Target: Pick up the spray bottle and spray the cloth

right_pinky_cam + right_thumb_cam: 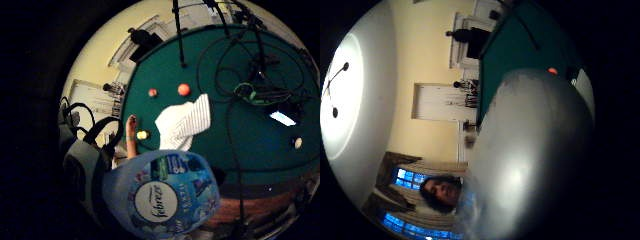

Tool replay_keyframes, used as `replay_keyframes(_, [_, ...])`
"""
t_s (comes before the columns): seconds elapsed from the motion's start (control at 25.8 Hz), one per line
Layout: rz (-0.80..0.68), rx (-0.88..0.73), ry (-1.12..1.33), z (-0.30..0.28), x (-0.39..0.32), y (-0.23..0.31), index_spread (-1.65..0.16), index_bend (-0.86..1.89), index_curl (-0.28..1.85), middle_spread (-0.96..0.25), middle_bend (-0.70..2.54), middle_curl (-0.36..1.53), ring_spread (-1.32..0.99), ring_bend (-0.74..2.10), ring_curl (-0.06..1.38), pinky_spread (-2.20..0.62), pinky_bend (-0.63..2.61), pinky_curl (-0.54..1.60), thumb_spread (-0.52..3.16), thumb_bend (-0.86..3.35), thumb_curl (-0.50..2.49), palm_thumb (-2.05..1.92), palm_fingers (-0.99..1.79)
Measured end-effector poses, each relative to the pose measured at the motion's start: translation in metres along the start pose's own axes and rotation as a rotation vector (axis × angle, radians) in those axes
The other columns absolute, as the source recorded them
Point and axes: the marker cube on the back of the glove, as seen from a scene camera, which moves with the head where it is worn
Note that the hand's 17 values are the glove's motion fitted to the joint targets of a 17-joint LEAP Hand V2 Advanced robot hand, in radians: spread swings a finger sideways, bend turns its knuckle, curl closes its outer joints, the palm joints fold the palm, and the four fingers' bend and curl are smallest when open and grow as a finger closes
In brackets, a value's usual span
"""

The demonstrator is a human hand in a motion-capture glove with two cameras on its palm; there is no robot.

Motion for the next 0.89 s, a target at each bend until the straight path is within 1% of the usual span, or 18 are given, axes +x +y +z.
replay_keyframes(0.31, [0.186,-0.232,0.201,0.07,0.021,-0.018,-0.26,0.44,0.56,-0.2,0.7,0.58,-0.21,0.82,0.5,-0.31,0.5,0.43,0.3,-0.03,0.77,0.93,1.39])
replay_keyframes(0.54, [0.38,-0.316,0.281,0.114,0.046,-0.025,-0.26,0.43,0.57,-0.2,0.7,0.58,-0.21,0.82,0.5,-0.31,0.5,0.44,0.3,-0.03,0.79,0.93,1.39])
replay_keyframes(0.7, [0.475,-0.393,0.338,0.138,0.061,-0.022,-0.27,0.42,0.57,-0.21,0.7,0.58,-0.21,0.82,0.5,-0.31,0.5,0.44,0.3,-0.03,0.79,0.93,1.39])
replay_keyframes(0.89, [0.592,-0.47,0.405,0.156,0.085,-0.019,-0.27,0.41,0.58,-0.2,0.7,0.58,-0.21,0.82,0.5,-0.31,0.5,0.44,0.3,-0.03,0.8,0.93,1.39])
